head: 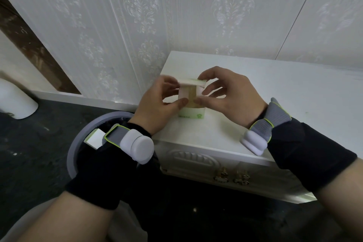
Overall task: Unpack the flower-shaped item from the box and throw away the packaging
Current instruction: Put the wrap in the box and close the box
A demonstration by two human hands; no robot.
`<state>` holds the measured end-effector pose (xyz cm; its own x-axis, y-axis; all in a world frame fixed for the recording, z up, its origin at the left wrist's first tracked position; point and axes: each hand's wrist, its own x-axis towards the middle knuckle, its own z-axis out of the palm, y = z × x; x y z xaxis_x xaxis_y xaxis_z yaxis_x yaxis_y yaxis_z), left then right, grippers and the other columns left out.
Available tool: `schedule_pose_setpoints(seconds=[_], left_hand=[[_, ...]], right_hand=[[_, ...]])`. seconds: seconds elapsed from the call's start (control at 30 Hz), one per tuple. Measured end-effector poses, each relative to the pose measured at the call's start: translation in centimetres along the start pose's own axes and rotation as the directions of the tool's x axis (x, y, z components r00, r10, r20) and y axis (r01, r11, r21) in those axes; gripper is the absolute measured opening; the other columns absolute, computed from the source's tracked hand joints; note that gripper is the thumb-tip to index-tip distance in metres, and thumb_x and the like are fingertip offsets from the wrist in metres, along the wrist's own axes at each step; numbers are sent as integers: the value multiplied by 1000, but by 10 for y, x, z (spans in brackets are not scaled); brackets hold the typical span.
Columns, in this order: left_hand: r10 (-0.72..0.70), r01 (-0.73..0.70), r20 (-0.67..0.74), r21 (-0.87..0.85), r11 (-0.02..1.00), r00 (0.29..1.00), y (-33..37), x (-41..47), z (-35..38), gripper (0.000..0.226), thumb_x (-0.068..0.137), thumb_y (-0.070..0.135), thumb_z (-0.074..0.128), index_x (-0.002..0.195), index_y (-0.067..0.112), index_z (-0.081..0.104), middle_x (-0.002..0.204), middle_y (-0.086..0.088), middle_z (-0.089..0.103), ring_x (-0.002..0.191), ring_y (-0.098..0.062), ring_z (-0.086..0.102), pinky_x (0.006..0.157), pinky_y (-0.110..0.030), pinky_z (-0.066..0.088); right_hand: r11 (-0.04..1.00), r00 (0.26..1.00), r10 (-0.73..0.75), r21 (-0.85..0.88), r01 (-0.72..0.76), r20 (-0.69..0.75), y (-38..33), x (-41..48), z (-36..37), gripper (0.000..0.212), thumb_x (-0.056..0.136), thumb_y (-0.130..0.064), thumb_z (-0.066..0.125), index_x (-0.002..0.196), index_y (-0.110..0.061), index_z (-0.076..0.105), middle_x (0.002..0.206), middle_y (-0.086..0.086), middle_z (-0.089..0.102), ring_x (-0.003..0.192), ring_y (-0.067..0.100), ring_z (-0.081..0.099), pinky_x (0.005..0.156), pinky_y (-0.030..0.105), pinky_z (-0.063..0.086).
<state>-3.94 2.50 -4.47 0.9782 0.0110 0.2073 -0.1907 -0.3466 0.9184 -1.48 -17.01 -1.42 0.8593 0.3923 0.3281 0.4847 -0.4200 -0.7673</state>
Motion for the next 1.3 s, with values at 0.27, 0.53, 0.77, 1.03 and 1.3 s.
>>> schedule_pose_setpoints(seconds=[0.27, 0.53, 0.77, 1.03, 1.3], left_hand=[[-7, 16, 158, -55, 998, 987, 1, -5, -6, 40, 67, 13, 82, 103, 19, 68, 120, 1, 66, 113, -7, 62, 87, -33, 56], [4, 3, 130, -56, 998, 992, 0, -5, -6, 26, 72, 8, 78, 93, 23, 71, 122, -6, 66, 112, -6, 63, 96, -28, 50], [18, -31, 137, 99, 995, 990, -3, -5, -9, 24, 68, 35, 77, 91, 33, 74, 124, 9, 64, 118, -1, 57, 100, -29, 46], [-43, 45, 111, -12, 999, 993, -1, -9, -6, 36, 69, 8, 80, 99, 25, 69, 116, 4, 66, 108, -4, 64, 95, -30, 51], [-188, 174, -65, -183, 968, 980, 7, -24, -88, 34, 75, 0, 72, 103, 16, 61, 104, -3, 69, 92, -8, 69, 85, -24, 55]], right_hand=[[992, 995, -94, -84, 96, 26, 12, -4, 1, 8, 81, -20, 70, 87, -16, 71, 92, 7, 68, 82, 17, 64, 74, 33, 55], [974, 990, -141, -175, 144, 32, 15, -5, 0, 6, 80, -24, 71, 83, -20, 73, 88, 6, 72, 76, 19, 65, 71, 36, 55], [976, 989, -125, -171, 138, 85, 15, -8, 1, 4, 79, -18, 72, 81, -18, 74, 95, -2, 69, 82, 12, 60, 74, 26, 51], [998, 998, 57, -12, -57, -4, 14, -9, 13, 17, 73, -24, 76, 88, -27, 71, 101, -2, 67, 86, 13, 63, 79, 37, 55], [911, 987, 162, 383, -151, 3, -41, 20, 70, 33, 82, -9, 66, 113, -17, 58, 113, 7, 65, 88, 18, 69, 80, 37, 58]])
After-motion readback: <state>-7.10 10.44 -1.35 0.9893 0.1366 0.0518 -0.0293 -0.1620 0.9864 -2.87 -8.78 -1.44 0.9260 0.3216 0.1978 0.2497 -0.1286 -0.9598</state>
